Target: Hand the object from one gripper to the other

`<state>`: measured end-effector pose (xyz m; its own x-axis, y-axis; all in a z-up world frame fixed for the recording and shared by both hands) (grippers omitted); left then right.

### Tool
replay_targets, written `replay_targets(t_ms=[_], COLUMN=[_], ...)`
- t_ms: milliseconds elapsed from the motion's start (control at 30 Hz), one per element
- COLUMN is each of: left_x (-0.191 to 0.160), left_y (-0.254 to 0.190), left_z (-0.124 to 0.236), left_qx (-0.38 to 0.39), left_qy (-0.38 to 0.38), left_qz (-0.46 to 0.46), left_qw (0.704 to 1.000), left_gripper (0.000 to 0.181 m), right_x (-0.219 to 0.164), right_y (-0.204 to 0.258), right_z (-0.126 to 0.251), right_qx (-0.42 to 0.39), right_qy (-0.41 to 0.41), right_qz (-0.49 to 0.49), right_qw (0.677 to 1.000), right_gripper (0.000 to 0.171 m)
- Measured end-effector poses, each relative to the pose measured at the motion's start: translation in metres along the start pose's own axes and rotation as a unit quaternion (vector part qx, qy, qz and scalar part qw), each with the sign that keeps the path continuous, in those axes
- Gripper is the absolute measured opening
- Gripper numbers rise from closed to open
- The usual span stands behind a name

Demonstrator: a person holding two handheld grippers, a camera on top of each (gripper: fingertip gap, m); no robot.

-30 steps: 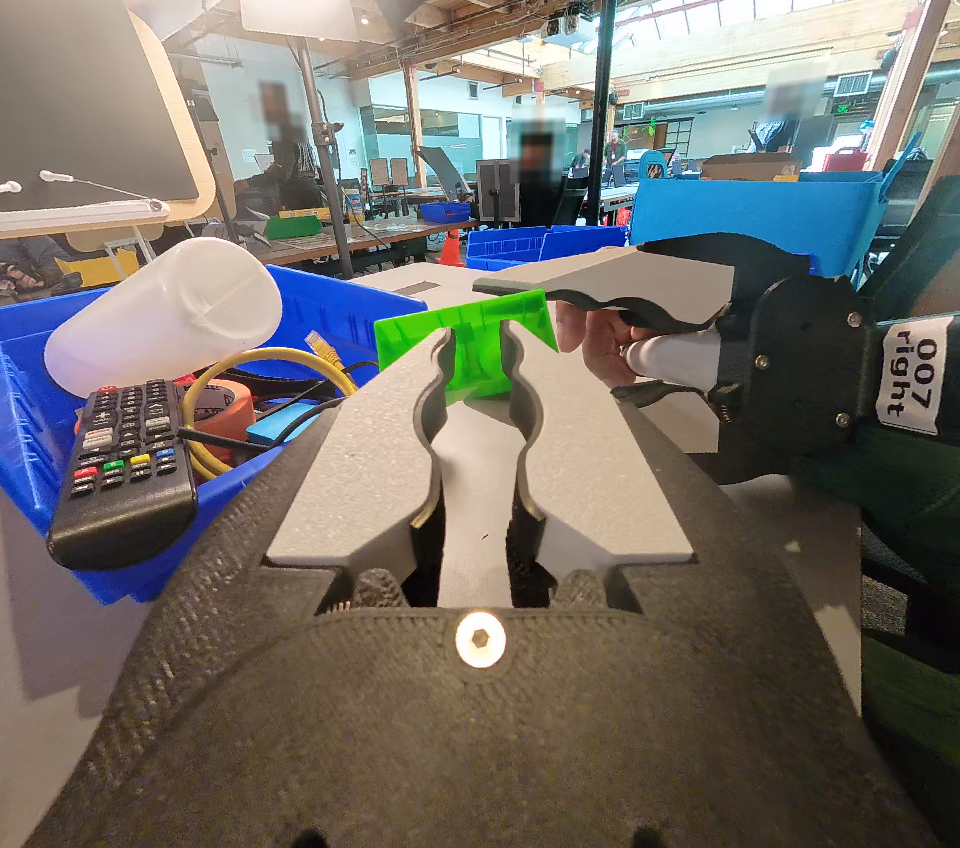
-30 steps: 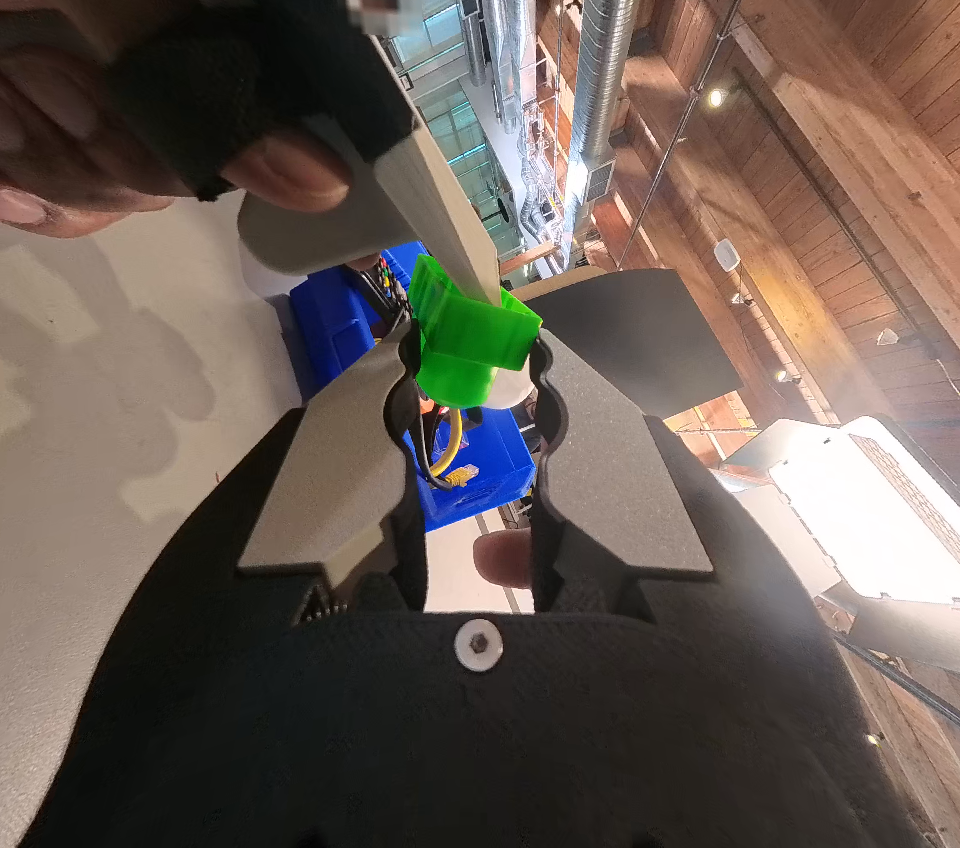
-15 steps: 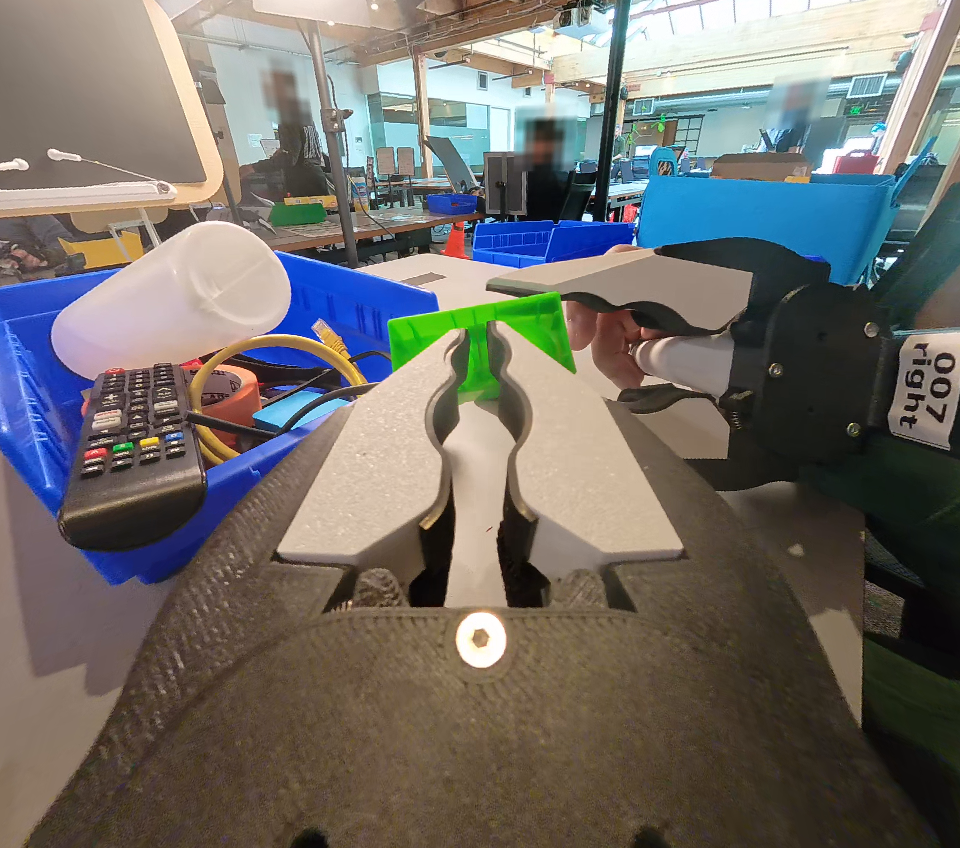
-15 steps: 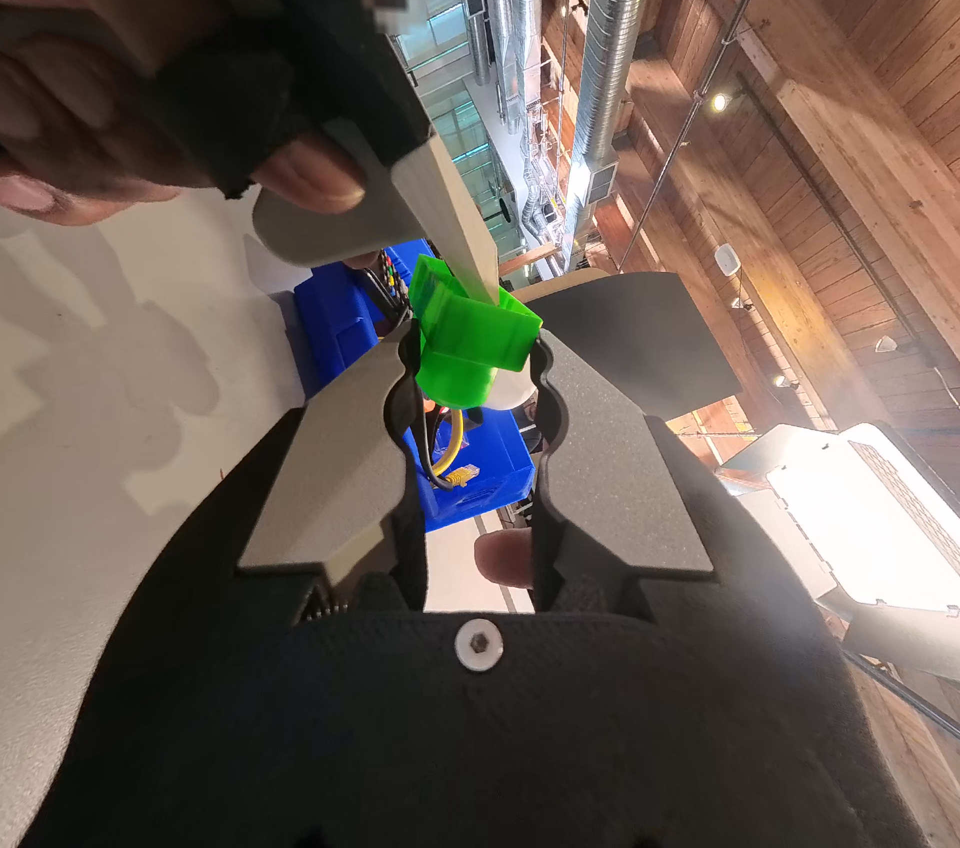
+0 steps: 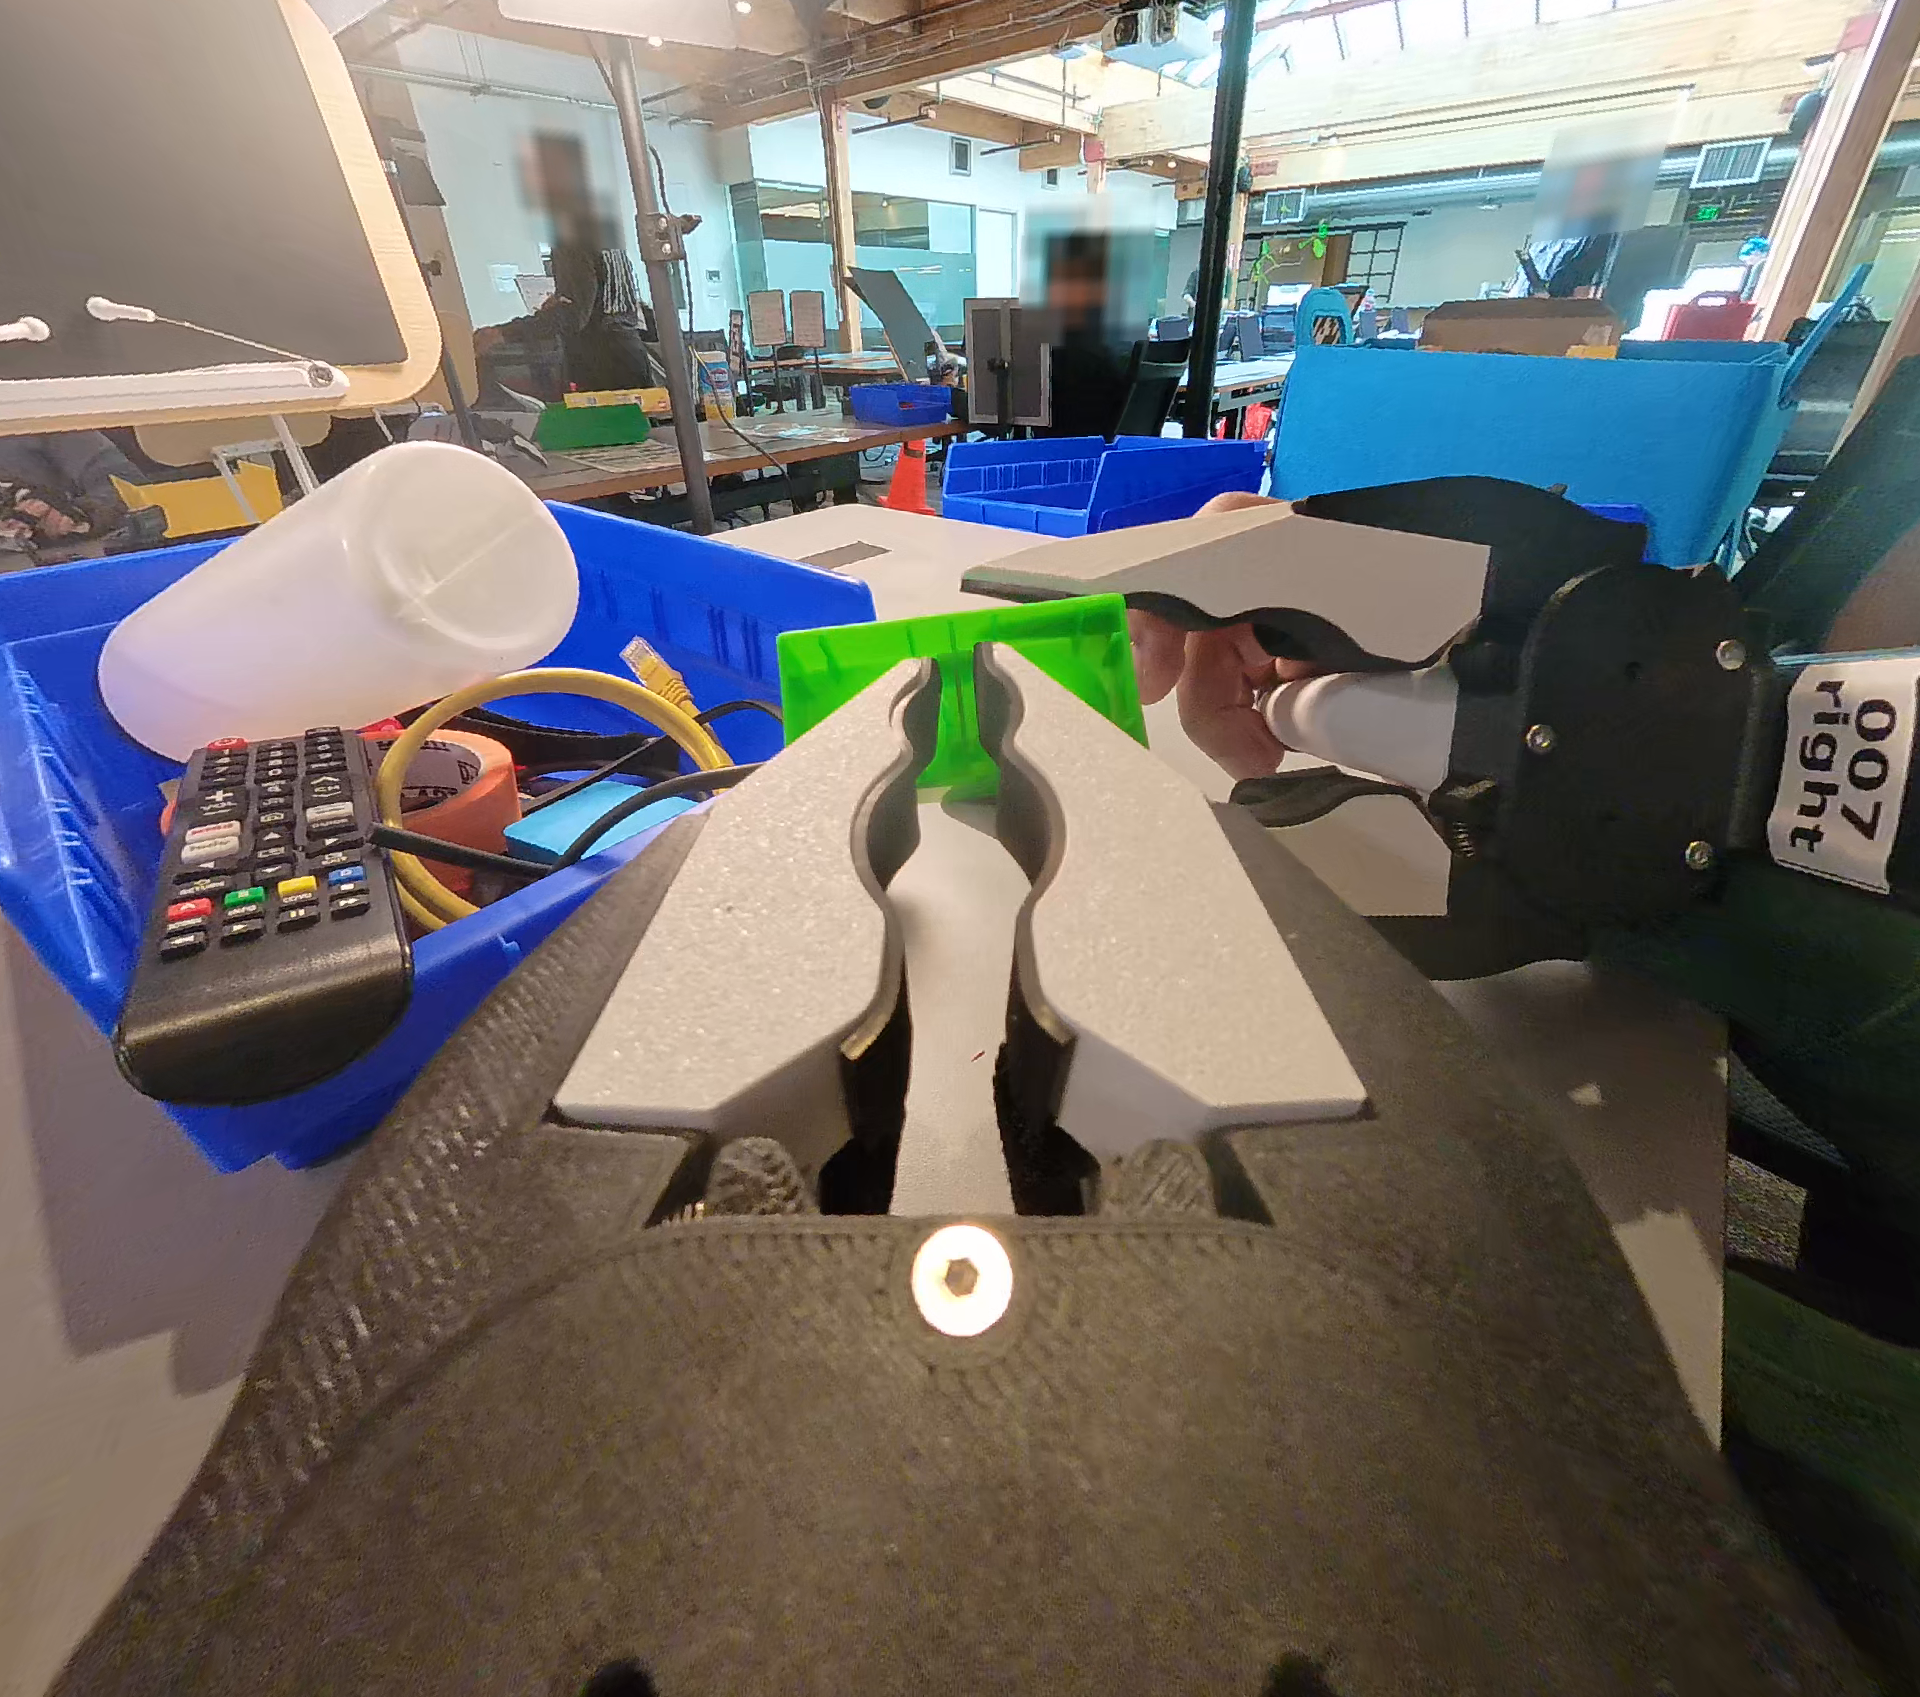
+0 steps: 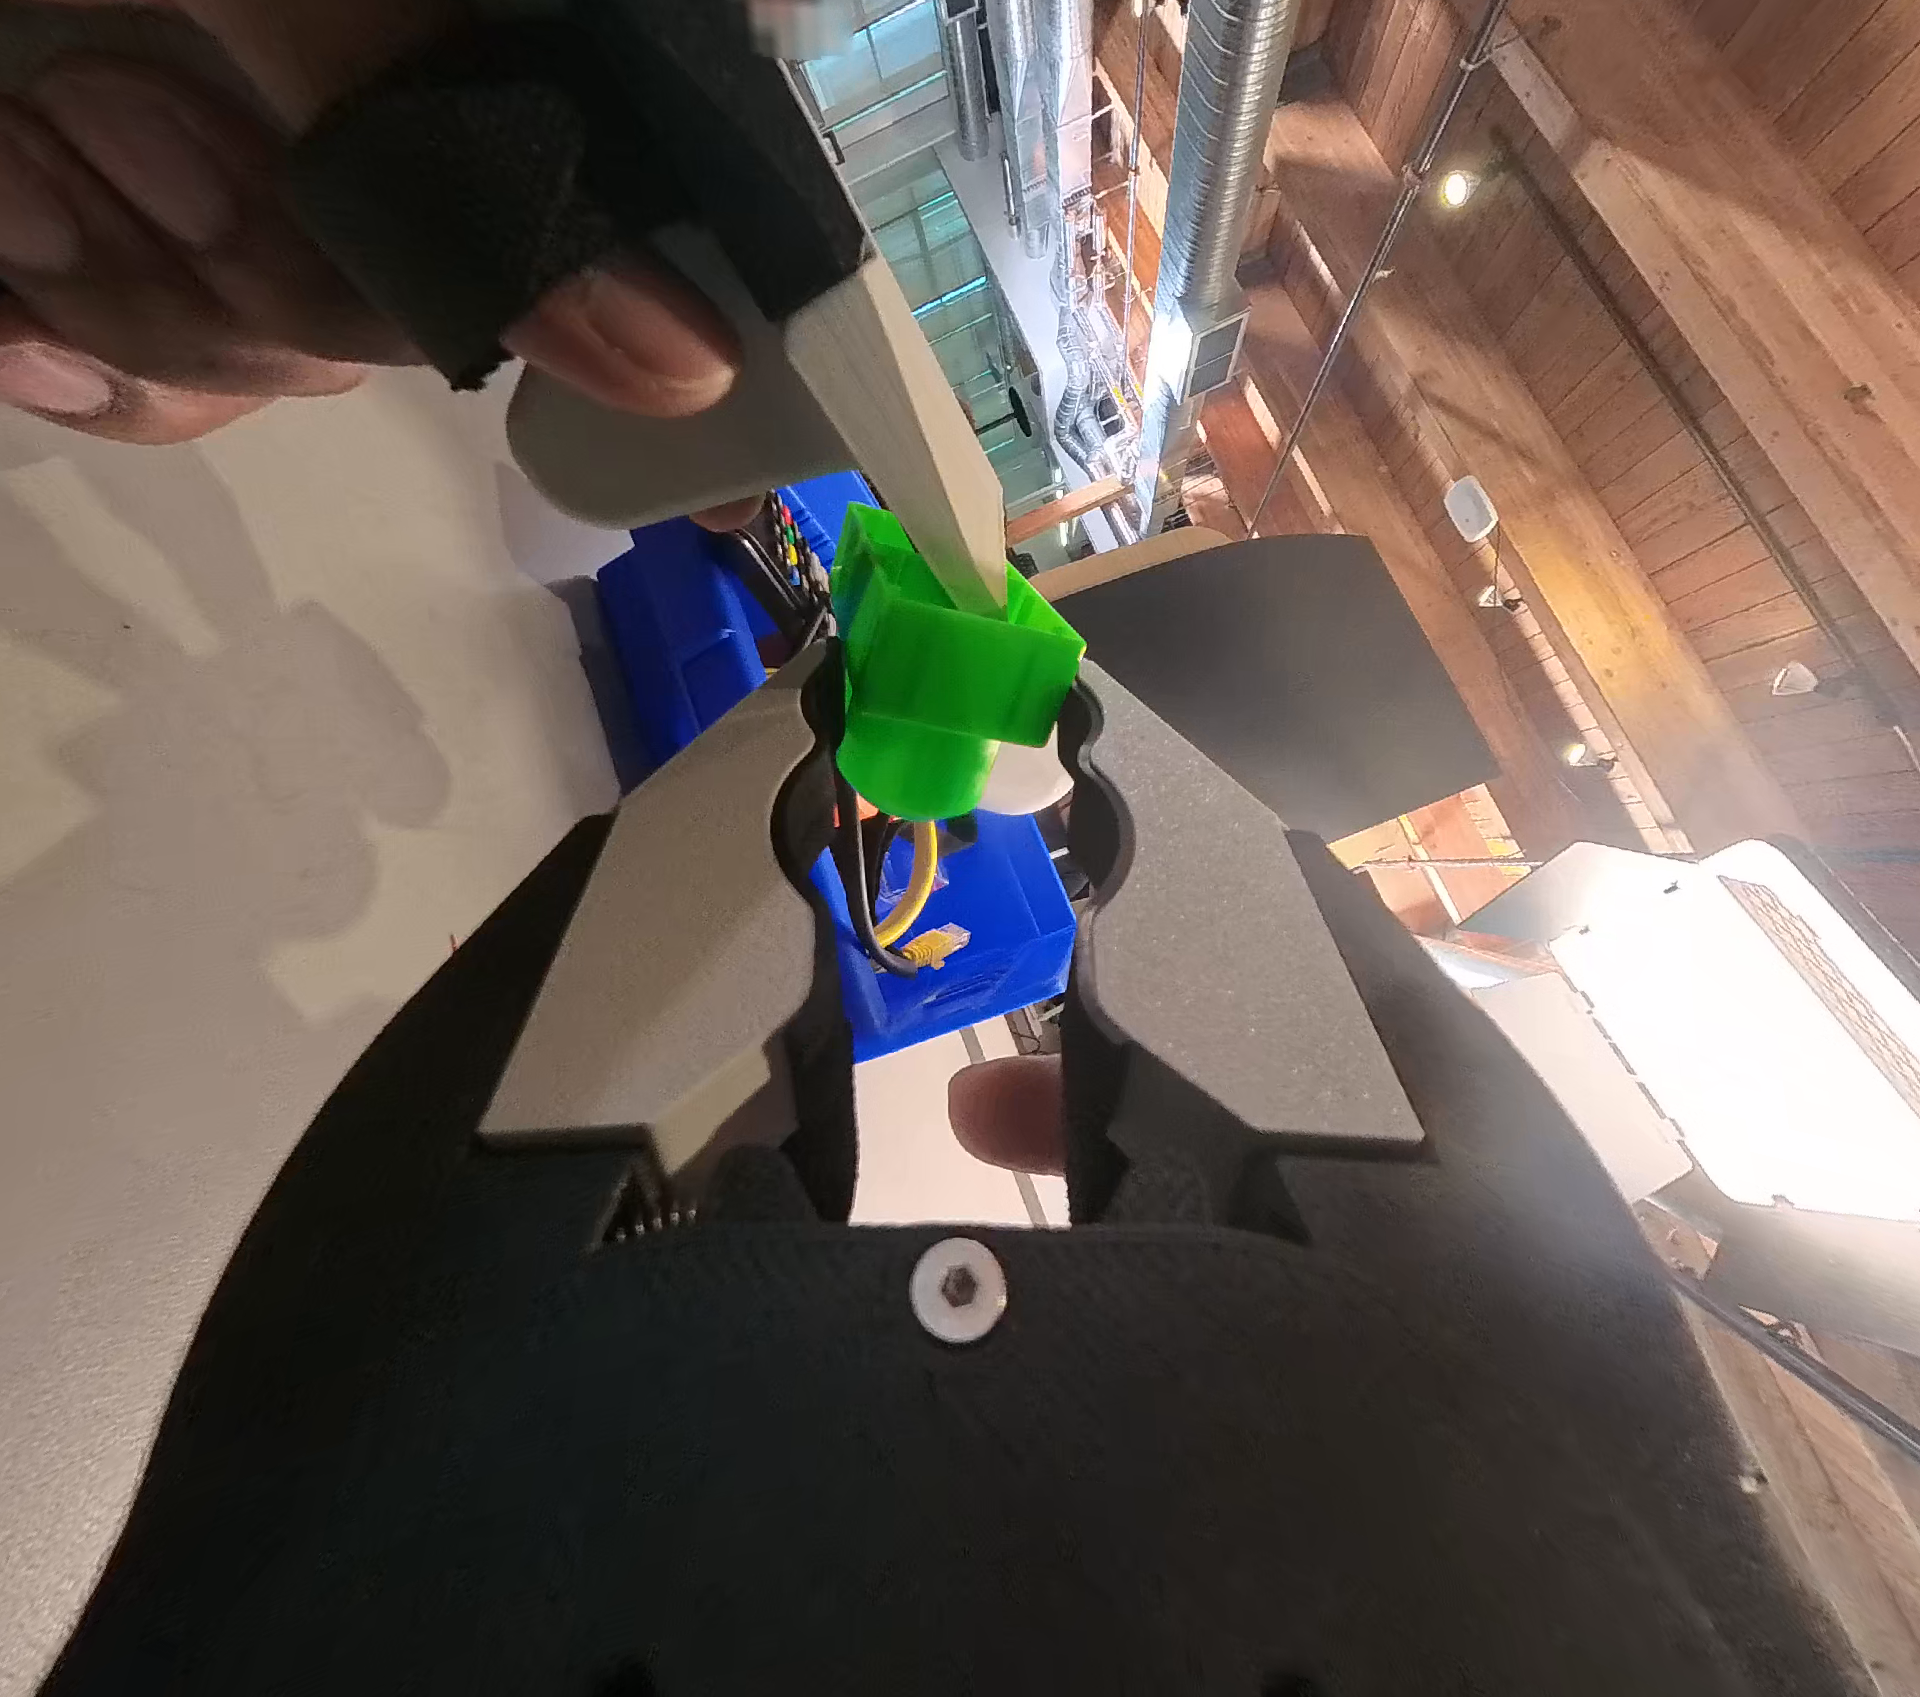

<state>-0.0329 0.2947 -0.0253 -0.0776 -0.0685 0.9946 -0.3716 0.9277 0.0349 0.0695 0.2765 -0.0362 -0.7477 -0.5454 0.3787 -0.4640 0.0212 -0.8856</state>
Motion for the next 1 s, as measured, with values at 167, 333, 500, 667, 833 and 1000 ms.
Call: replay_targets(t_ms=[167, 333, 500, 667, 833, 1000], left_x=[0.001, 0.003, 0.005, 0.001, -0.002, -0.003], left_y=[0.001, 0.007, 0.019, 0.025, 0.03, 0.028], left_z=[0.001, 0.005, 0.012, 0.011, 0.011, 0.01], left_qx=[0.002, -0.002, -0.054, -0.137, -0.178, -0.195], left_qy=[-0.005, -0.031, -0.103, -0.145, -0.173, -0.174], left_qz=[0.003, 0.041, 0.164, 0.286, 0.356, 0.367], left_qw=[1.0, 0.999, 0.98, 0.937, 0.901, 0.893], left_gripper=[0.006, 0.006, 0.006, 0.006, 0.006, 0.006], right_x=[0.0, 0.0, -0.001, 0.0, 0.004, 0.007], right_y=[-0.001, -0.008, -0.018, -0.018, -0.017, -0.013], right_z=[0.0, 0.0, 0.0, 0.001, 0.002, 0.003], right_qx=[-0.002, -0.013, -0.019, -0.005, 0.005, 0.018], right_qy=[0.002, 0.003, 0.003, -0.003, -0.018, -0.028], right_qz=[-0.005, -0.032, -0.094, -0.118, -0.122, -0.115], right_qw=[1.0, 0.999, 0.995, 0.993, 0.992, 0.993], right_gripper=[0.041, 0.041, 0.042, 0.043, 0.043, 0.043])
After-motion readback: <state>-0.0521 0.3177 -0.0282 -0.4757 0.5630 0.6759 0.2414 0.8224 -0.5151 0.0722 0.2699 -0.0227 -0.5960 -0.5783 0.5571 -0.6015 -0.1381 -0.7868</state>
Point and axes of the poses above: each gripper's, where its closed fingertips meet, z back along the fingers, x out of its top, y = z × x across the jaws, the point moved 8 cm from there along z, back along the fingers, and after that the axes turned 8 degrees about -x, right-handed, at the moved point
